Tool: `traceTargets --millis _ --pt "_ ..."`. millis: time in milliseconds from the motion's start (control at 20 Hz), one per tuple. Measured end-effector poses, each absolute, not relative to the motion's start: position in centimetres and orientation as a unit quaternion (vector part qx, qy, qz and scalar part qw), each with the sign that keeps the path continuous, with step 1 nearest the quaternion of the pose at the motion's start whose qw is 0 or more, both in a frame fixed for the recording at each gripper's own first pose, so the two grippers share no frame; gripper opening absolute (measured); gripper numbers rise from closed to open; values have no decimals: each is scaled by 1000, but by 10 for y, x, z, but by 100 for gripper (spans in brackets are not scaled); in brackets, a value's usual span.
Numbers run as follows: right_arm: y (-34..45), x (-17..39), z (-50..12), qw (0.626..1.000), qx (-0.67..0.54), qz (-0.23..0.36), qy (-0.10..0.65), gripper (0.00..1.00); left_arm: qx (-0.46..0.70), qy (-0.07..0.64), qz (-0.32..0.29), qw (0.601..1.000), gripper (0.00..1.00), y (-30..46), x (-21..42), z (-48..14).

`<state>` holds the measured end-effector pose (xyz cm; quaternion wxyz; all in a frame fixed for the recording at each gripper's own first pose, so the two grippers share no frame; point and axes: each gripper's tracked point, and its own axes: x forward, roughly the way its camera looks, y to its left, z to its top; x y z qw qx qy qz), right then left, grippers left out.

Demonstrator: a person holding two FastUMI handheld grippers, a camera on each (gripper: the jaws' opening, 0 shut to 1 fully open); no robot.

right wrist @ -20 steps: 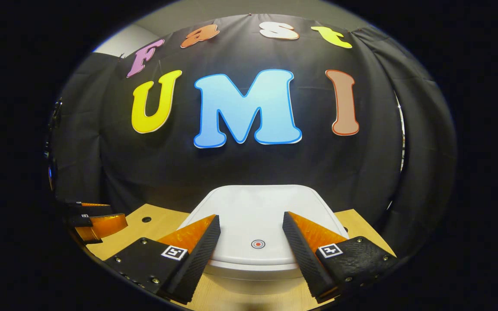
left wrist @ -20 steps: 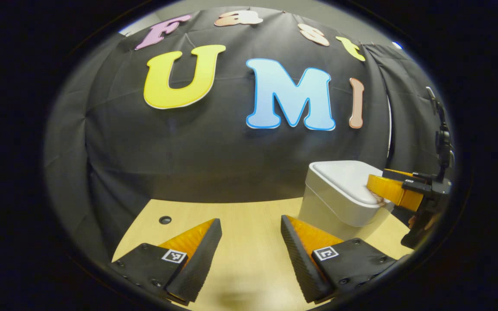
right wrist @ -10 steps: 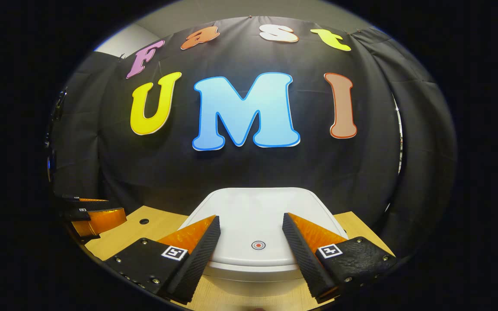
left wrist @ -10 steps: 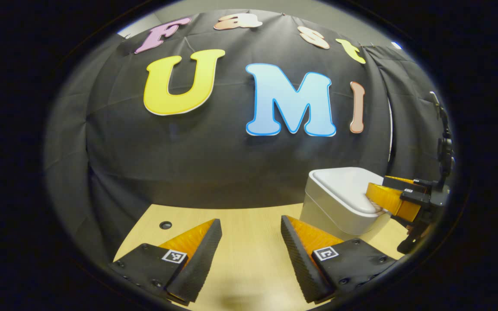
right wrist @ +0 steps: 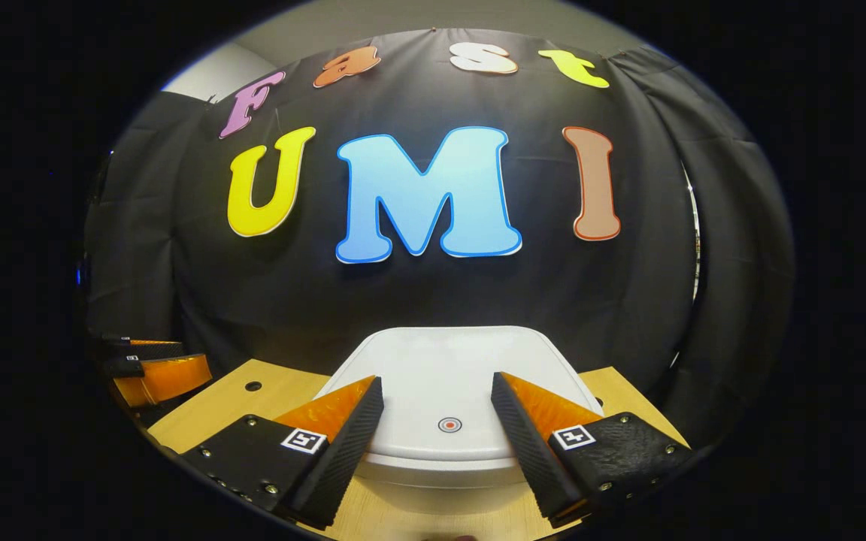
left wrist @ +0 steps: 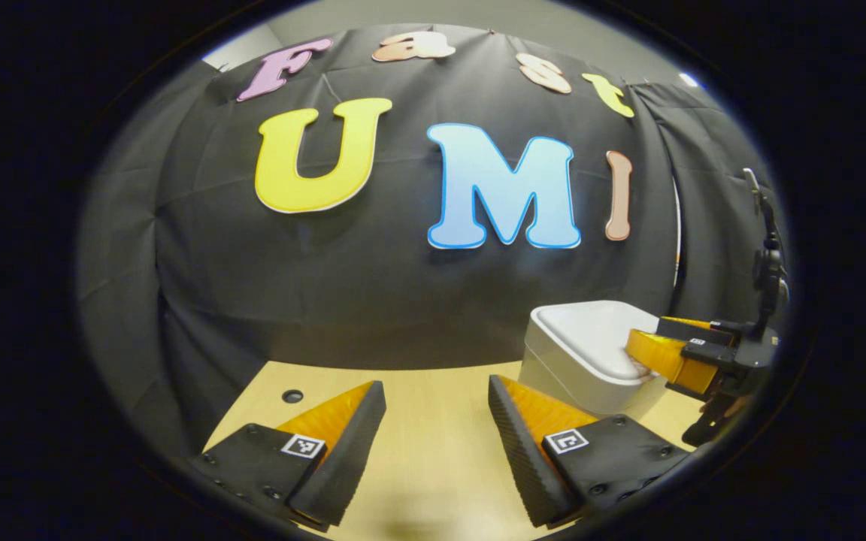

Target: Press the lid of the desktop garbage bin to open it, pick up the crumpled paper on the desktop and throw it into the bin, then pick up the pop can on the desktop and drop it into the bin, and finally close the garbage bin lid.

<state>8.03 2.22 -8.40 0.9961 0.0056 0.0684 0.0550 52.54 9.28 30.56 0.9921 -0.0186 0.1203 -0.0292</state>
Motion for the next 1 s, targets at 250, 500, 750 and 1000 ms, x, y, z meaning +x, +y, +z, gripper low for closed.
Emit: traceTargets --millis 250,500,750,1000 --pt "25 39 -66 997 3 56 48 94 -21 108 -24 994 93 94 501 322" --pt "22 1 -46 998 1 51 29 94 -35 99 -14 994 93 99 468 336" --pt "15 -26 -37 999 15 38 28 94 -40 91 0 995 91 108 441 352" --pt "6 -42 -18 1000 13 17 11 94 -36 71 -3 997 89 112 434 379"
